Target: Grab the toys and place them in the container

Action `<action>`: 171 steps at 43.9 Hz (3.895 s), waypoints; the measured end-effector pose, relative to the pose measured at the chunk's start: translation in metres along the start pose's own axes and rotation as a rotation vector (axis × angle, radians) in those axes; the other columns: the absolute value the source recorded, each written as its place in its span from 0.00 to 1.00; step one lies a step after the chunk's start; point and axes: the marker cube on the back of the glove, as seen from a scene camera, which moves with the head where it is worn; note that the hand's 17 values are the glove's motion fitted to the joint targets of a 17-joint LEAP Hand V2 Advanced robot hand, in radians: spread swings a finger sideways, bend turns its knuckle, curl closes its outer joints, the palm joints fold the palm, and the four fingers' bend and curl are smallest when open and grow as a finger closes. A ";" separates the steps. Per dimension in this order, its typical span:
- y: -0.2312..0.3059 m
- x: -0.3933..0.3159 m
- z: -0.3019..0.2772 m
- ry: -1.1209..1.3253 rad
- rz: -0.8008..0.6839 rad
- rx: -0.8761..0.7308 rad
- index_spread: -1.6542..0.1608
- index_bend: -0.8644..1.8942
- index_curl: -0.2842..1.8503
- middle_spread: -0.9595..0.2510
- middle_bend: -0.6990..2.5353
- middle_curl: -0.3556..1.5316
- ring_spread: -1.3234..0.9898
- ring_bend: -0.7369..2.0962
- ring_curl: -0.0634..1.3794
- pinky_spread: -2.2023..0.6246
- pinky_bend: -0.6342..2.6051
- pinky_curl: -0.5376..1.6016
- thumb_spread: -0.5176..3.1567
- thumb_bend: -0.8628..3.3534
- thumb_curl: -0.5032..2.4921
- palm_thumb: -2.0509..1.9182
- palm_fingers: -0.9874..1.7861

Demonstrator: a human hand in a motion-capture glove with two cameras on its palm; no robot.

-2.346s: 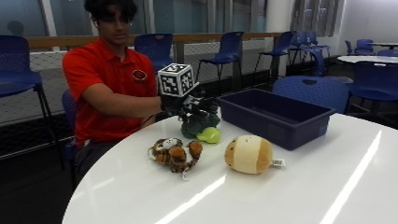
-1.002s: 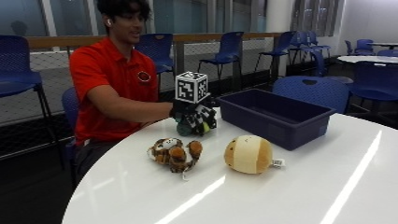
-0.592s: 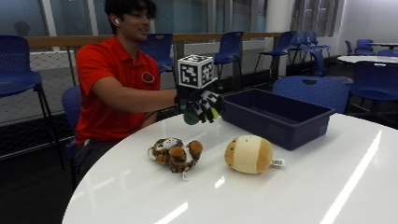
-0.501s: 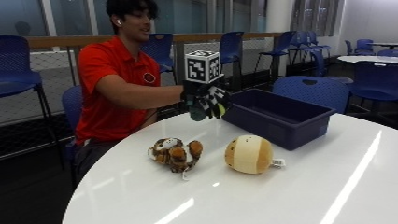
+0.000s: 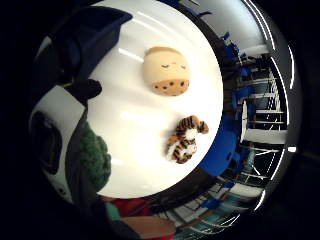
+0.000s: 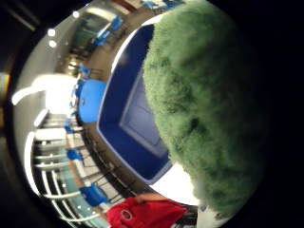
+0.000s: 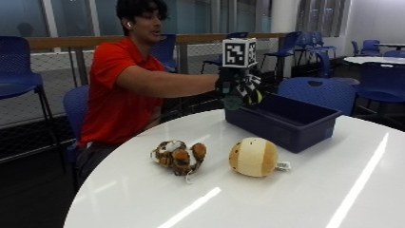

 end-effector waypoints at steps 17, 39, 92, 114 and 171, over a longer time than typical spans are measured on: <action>-0.042 -0.101 -0.030 -0.082 -0.180 0.061 0.63 0.38 0.58 0.34 0.34 0.53 0.34 0.53 0.37 0.62 0.48 0.46 0.31 0.23 0.47 0.69 0.70; -0.049 -0.104 -0.003 -0.217 -0.188 -0.084 0.64 0.35 0.57 0.51 0.26 0.50 0.48 0.38 0.34 0.71 0.51 0.48 0.40 0.18 0.42 0.59 0.30; 0.099 0.204 0.038 -0.063 0.169 -0.078 0.71 0.38 0.32 0.71 0.26 0.34 0.58 0.30 0.14 0.82 0.41 0.40 0.41 0.19 0.25 0.49 0.28; 0.125 0.257 0.089 -0.042 0.275 -0.183 0.71 0.36 0.28 0.72 0.25 0.31 0.58 0.31 0.12 0.82 0.51 0.44 0.40 0.19 0.24 0.49 0.27; 0.122 0.239 0.134 -0.059 0.203 -0.028 0.69 0.48 0.35 0.50 0.33 0.34 0.38 0.57 0.30 0.63 0.50 0.42 0.42 0.25 0.35 0.66 0.70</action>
